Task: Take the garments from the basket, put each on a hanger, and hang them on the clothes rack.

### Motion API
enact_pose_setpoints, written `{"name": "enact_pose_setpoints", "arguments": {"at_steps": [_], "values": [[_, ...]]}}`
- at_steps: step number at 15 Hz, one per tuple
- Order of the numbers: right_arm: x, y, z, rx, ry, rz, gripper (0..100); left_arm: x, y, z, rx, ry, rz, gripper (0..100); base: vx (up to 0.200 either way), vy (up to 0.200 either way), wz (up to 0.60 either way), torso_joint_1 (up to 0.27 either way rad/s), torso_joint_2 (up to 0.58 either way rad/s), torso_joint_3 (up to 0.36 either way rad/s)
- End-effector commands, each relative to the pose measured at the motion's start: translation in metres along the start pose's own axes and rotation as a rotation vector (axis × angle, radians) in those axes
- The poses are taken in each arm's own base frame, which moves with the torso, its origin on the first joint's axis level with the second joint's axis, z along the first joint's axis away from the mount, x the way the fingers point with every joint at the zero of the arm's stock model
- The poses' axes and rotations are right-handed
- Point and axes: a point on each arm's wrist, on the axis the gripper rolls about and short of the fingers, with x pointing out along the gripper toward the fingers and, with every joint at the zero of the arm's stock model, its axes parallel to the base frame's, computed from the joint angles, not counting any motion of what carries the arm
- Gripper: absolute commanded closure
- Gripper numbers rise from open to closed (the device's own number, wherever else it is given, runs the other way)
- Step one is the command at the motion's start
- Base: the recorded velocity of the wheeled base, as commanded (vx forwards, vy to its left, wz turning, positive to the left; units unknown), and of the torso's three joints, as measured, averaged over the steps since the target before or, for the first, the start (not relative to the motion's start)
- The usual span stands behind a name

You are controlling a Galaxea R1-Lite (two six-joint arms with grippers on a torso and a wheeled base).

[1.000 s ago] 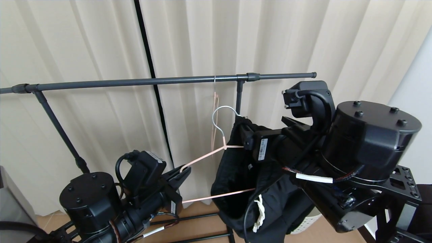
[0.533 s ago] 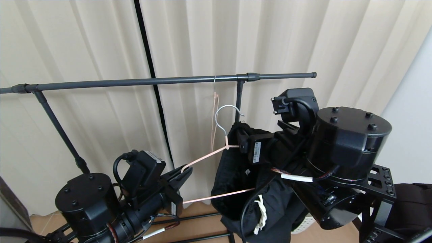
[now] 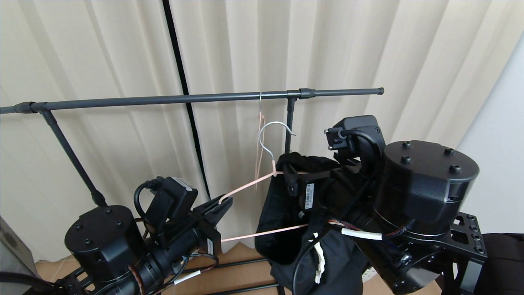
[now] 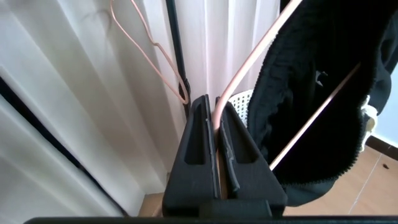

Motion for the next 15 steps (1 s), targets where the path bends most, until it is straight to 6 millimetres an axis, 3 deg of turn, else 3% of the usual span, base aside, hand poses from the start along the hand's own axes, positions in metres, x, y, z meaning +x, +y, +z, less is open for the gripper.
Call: {"name": "enact_pose_setpoints", "arguments": {"at_steps": [1,15], "values": [[-0.006,0.001,0.002,-0.001,-0.002,0.020,0,0.001,0.002,0.000,-0.007,-0.003,0.011,100,0.000,0.000,0.00,0.000,0.00,0.000],[-0.017,-0.005,0.007,-0.014,-0.009,0.045,0,0.005,0.007,-0.001,-0.037,-0.003,0.028,100,0.000,0.000,0.00,0.000,0.00,0.000]]}}
